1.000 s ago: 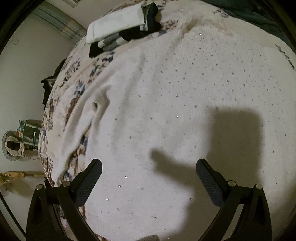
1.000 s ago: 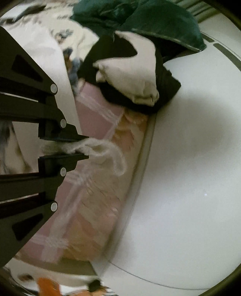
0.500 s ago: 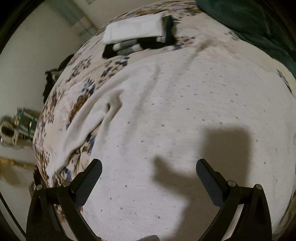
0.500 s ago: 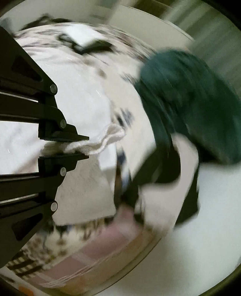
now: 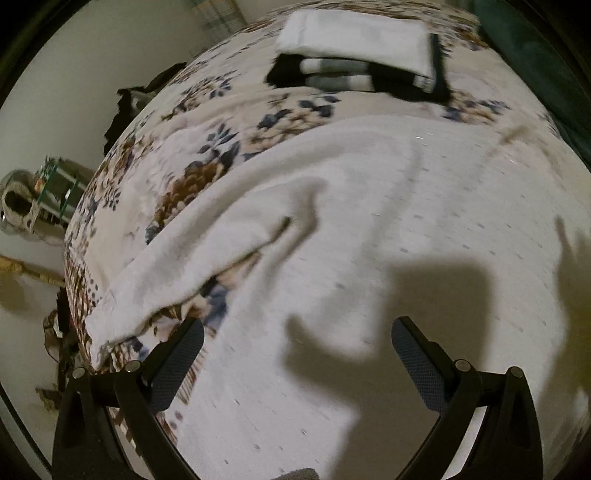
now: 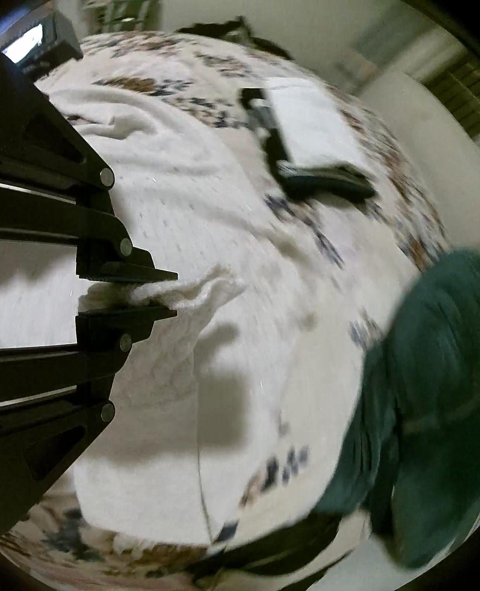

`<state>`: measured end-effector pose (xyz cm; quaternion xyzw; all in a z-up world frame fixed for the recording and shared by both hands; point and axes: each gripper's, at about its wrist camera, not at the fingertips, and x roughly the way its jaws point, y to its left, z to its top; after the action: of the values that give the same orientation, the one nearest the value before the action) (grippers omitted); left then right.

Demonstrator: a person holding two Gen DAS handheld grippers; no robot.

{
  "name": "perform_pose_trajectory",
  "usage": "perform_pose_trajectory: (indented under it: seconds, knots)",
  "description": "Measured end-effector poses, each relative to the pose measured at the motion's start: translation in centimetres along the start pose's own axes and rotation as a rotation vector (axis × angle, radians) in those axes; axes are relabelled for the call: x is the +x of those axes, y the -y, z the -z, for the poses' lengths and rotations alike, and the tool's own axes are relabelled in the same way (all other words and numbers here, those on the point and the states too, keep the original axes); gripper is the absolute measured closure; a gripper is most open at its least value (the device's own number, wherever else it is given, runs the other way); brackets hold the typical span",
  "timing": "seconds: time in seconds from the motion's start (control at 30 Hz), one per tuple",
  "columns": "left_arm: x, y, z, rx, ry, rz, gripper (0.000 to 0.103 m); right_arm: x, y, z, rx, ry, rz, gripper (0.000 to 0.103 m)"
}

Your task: Fold small clothes

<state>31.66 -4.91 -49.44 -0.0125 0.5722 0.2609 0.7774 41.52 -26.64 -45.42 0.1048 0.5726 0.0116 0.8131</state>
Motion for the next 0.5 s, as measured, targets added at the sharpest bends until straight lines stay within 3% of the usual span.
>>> perform_pose_trajectory:
  seconds: [0.23,0.5]
  knots:
    - [3.6,-6.3,-0.5,-0.113,-0.052,-0.001,0.000,6.0,-10.6,1.9,-0.195,-0.085,0.039,0.092]
    - [8.0,-14.1,-2.2,-0.185,-0.069,-0.010,0.000,10.3,-19.7,3.3,-0.271,-0.134,0.087,0.092]
